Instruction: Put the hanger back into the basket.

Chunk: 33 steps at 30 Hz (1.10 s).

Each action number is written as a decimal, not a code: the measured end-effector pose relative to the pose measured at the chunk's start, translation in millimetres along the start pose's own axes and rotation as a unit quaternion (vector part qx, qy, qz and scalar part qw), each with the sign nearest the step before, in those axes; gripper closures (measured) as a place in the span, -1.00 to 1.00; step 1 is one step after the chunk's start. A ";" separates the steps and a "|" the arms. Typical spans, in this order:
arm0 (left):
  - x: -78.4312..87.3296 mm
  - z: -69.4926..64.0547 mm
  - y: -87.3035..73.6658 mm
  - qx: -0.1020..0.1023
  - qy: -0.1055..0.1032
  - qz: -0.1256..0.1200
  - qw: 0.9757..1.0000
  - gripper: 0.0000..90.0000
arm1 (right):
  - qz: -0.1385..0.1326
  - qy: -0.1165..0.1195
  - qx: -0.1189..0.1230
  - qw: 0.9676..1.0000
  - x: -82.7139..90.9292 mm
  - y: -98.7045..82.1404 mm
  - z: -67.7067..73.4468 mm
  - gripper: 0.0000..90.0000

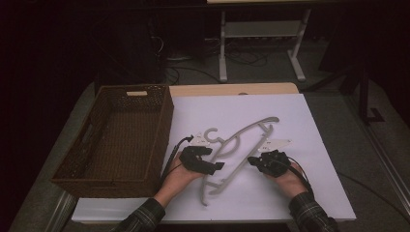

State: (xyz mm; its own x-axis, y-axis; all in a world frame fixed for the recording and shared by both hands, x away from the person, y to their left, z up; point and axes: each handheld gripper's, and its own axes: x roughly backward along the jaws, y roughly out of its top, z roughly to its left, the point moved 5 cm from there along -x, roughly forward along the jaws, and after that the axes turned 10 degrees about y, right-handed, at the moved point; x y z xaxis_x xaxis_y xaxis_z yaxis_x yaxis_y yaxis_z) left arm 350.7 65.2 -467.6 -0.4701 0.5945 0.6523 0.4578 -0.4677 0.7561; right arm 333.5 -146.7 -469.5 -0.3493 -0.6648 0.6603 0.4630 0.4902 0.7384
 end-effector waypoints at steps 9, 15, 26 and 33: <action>5.0 4.9 -0.6 0.003 0.006 -0.005 1.000 -0.42 | 0.009 0.000 0.003 1.000 -13.8 9.2 -6.6 0.99; 4.7 8.6 -1.5 0.009 0.010 -0.003 1.000 -0.43 | 0.023 -0.002 0.004 1.000 -19.1 4.7 -6.3 0.99; -9.7 6.8 -6.3 0.004 -0.002 0.025 1.000 -0.43 | 0.032 -0.001 0.001 0.999 -24.7 -0.8 -6.7 0.99; -15.9 6.6 -3.4 0.010 -0.017 0.028 0.999 -0.25 | 0.032 -0.002 0.001 0.999 -25.3 -1.1 -6.4 0.99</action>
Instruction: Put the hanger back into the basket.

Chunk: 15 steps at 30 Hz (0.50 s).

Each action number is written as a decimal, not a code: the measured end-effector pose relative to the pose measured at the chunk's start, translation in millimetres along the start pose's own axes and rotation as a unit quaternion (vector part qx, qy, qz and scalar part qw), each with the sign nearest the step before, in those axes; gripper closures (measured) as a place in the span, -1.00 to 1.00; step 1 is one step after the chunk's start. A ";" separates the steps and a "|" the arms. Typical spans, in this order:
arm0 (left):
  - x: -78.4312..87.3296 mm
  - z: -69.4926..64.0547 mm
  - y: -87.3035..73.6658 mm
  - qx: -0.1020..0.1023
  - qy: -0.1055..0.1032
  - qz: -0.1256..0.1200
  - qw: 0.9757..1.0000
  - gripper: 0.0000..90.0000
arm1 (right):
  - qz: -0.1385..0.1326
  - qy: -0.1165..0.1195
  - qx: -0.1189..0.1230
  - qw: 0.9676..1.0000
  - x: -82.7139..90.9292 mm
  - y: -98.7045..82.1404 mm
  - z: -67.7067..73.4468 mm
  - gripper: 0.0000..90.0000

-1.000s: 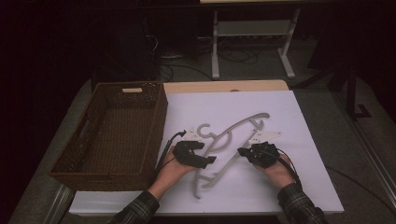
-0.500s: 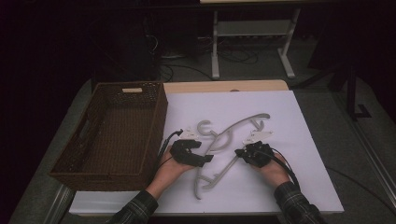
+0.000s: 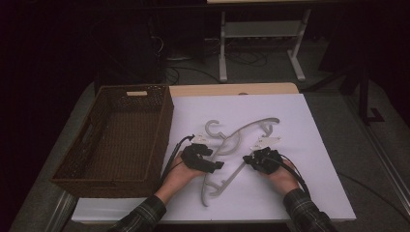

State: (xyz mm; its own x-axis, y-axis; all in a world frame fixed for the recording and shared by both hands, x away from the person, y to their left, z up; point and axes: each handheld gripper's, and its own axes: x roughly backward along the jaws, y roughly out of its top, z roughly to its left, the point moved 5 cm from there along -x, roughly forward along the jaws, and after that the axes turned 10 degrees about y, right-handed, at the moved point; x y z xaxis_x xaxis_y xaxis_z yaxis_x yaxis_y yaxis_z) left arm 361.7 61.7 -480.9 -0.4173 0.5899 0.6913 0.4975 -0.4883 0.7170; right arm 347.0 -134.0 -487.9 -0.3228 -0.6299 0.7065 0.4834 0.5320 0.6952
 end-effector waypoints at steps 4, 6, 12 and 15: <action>-4.4 -1.3 1.7 0.000 -0.013 0.007 1.000 0.09 | 0.000 0.001 0.000 1.000 0.1 -0.2 -0.3 0.99; -5.2 -2.1 2.5 0.002 -0.015 0.007 1.000 0.22 | -0.001 0.001 0.000 1.000 0.1 -0.3 -0.2 0.99; -7.1 -1.5 7.4 0.013 -0.008 -0.001 1.000 0.55 | 0.001 0.002 0.000 1.000 -0.2 -1.1 -0.1 0.99; -3.3 0.3 12.1 0.024 0.006 -0.013 1.000 0.65 | 0.004 0.003 0.001 1.000 -0.8 -2.4 -0.3 0.99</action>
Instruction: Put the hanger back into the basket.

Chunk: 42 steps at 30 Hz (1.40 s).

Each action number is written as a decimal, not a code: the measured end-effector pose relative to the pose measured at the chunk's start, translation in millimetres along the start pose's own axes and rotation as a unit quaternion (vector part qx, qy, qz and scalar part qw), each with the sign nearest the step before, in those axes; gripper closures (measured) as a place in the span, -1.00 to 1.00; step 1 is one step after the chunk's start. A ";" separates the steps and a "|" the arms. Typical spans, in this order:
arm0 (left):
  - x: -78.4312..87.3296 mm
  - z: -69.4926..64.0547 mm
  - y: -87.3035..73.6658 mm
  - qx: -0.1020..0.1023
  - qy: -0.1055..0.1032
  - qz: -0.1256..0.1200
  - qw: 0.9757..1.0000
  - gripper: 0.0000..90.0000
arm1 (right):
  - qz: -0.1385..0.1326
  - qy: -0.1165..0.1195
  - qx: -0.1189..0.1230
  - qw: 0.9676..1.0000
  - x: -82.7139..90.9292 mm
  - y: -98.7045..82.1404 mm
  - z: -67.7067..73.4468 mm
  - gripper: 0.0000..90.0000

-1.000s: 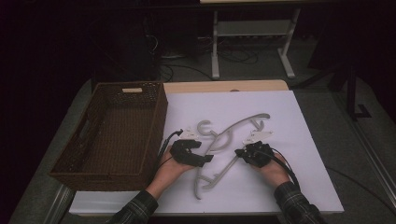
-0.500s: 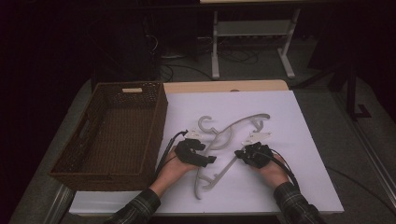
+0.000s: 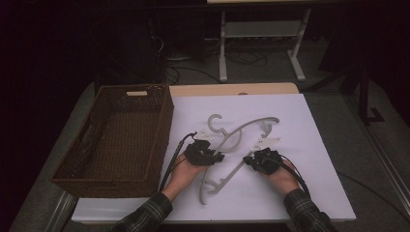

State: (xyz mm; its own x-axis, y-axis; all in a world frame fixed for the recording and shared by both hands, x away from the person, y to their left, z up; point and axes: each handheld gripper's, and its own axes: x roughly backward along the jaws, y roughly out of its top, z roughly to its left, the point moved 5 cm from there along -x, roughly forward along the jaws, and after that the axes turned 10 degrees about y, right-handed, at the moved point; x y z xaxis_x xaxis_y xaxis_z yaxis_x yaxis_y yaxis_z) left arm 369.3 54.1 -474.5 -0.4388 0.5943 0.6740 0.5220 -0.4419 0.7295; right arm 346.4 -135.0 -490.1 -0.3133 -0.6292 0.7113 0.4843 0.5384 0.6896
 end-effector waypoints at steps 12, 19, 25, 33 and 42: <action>21.1 0.6 12.3 0.014 0.009 -0.031 0.999 0.74 | -0.050 0.013 -0.007 0.999 25.1 4.9 8.9 0.56; 32.9 -1.1 20.3 0.015 0.007 -0.038 0.999 0.80 | -0.064 -0.002 -0.020 0.998 46.0 -5.7 8.4 -0.14; 44.0 1.1 30.7 0.021 0.019 -0.042 0.999 0.80 | -0.087 -0.022 -0.035 0.995 63.8 -11.9 7.9 -0.32; 73.5 4.4 54.2 0.021 0.035 -0.053 0.998 0.80 | -0.101 -0.029 -0.034 0.994 83.8 -28.1 11.5 -0.36; 135.1 24.4 85.2 0.018 0.042 -0.070 0.997 0.80 | -0.100 -0.031 -0.042 0.994 87.5 -35.9 9.2 -0.37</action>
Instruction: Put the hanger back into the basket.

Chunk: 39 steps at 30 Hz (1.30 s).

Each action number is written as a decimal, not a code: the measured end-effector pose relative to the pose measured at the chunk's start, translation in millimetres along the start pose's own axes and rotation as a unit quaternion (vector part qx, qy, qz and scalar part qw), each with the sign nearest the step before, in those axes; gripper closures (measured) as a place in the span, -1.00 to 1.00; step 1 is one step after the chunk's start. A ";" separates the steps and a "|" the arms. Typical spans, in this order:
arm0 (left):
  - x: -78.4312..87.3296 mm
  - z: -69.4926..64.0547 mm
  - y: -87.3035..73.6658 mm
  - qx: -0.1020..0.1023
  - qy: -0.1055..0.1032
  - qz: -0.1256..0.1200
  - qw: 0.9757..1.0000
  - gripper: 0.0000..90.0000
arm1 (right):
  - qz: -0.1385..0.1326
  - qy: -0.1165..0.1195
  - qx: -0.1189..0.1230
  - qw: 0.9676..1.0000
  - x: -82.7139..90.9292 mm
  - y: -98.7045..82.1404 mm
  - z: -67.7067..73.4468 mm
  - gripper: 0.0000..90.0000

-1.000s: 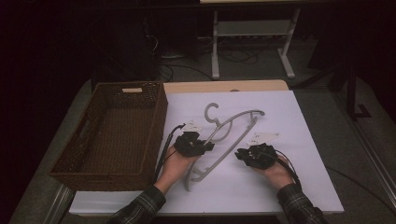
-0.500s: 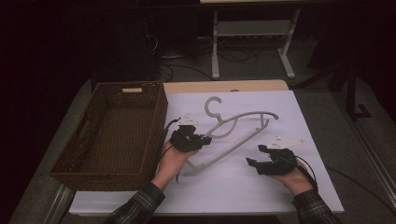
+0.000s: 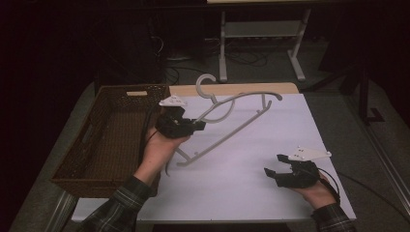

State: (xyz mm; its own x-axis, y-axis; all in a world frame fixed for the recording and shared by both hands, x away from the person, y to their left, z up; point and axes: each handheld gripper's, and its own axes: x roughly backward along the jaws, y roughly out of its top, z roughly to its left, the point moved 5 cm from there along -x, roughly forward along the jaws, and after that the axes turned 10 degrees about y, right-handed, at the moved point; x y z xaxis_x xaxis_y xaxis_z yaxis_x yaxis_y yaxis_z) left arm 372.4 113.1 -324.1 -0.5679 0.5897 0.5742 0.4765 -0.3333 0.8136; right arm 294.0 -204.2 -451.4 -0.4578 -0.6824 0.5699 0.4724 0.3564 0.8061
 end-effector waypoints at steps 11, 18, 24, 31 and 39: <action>61.9 56.8 -3.1 0.018 0.040 -0.011 0.999 0.80 | 0.001 0.001 -0.004 1.000 -1.3 -2.0 -2.1 -0.38; 98.9 93.5 -16.4 0.026 0.080 -0.018 0.996 0.80 | 0.002 -0.001 -0.004 1.000 -2.3 -2.7 -3.9 -0.38; 133.0 132.8 -36.3 0.037 0.116 -0.023 0.992 0.80 | 0.004 -0.002 -0.007 1.000 -2.5 -3.3 -4.8 -0.38; 157.3 169.5 -59.8 0.052 0.149 -0.015 0.987 0.80 | 0.007 -0.005 -0.010 1.000 -3.5 -4.3 -6.6 -0.37; 170.3 200.1 -83.0 0.058 0.180 0.000 0.982 0.80 | 0.008 -0.007 -0.010 1.000 -4.2 -4.7 -7.2 -0.37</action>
State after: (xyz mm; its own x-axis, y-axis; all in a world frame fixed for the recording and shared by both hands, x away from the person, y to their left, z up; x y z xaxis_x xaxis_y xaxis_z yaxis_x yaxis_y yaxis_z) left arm 370.4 388.4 -312.2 -0.7591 0.2844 0.5855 0.5369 -0.2350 0.8103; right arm 299.1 -207.6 -458.7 -0.4599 -0.6680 0.5850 0.4949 0.3542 0.7935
